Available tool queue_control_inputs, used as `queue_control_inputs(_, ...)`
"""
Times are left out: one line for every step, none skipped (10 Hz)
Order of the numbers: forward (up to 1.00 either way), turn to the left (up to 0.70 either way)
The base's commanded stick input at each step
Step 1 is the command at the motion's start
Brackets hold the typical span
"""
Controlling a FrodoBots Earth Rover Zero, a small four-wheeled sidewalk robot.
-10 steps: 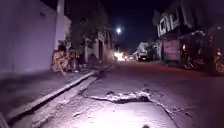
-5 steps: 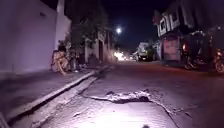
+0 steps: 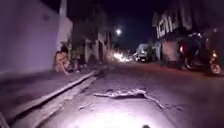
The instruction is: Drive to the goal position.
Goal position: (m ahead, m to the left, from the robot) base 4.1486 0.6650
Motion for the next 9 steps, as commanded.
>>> queue_control_inputs(-0.70, 0.00)
queue_control_inputs(-0.70, 0.00)
queue_control_inputs(-0.70, 0.00)
queue_control_inputs(-0.70, 0.00)
queue_control_inputs(-0.70, 0.00)
queue_control_inputs(-0.70, 0.00)
queue_control_inputs(-0.56, 0.00)
queue_control_inputs(0.00, 0.00)
queue_control_inputs(0.00, 0.00)
